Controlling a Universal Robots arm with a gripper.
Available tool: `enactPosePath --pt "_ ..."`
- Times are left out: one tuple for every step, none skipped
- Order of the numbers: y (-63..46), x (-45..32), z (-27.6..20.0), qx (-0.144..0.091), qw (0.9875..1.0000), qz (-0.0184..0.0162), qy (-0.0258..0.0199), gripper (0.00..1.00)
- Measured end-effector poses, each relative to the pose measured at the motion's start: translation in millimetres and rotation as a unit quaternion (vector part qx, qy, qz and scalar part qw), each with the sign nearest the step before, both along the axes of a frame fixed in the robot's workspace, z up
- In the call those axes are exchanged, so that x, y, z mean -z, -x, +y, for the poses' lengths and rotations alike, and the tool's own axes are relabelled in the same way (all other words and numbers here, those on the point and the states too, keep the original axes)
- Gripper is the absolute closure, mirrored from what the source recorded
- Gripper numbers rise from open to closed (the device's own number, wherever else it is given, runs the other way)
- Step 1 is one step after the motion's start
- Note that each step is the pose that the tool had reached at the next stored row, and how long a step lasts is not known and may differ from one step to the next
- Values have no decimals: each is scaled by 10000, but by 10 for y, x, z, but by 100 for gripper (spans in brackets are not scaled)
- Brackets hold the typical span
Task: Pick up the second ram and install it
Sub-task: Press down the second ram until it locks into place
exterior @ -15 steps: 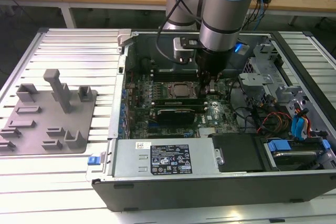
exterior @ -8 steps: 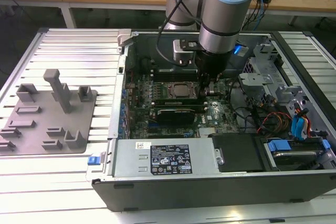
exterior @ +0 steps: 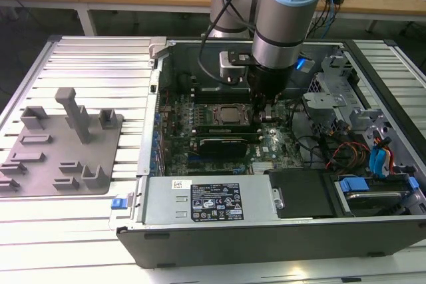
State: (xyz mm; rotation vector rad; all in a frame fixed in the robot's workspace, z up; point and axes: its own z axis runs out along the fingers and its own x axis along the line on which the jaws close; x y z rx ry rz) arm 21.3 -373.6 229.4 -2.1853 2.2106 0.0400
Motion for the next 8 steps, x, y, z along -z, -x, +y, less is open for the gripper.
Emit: enactPosePath --pt "0 -33 3 1 10000 -2 -10 92" --pt "0 -107 0 1 10000 0 -1 92" --pt "0 -136 0 1 10000 0 0 92" --pt "0 -149 0 0 10000 0 0 92" --pt "0 -149 1 0 10000 0 -1 92" --pt "0 -150 0 0 10000 -1 -1 92" --pt "6 -151 0 0 10000 0 1 92" --pt "69 -151 0 0 10000 0 1 92"
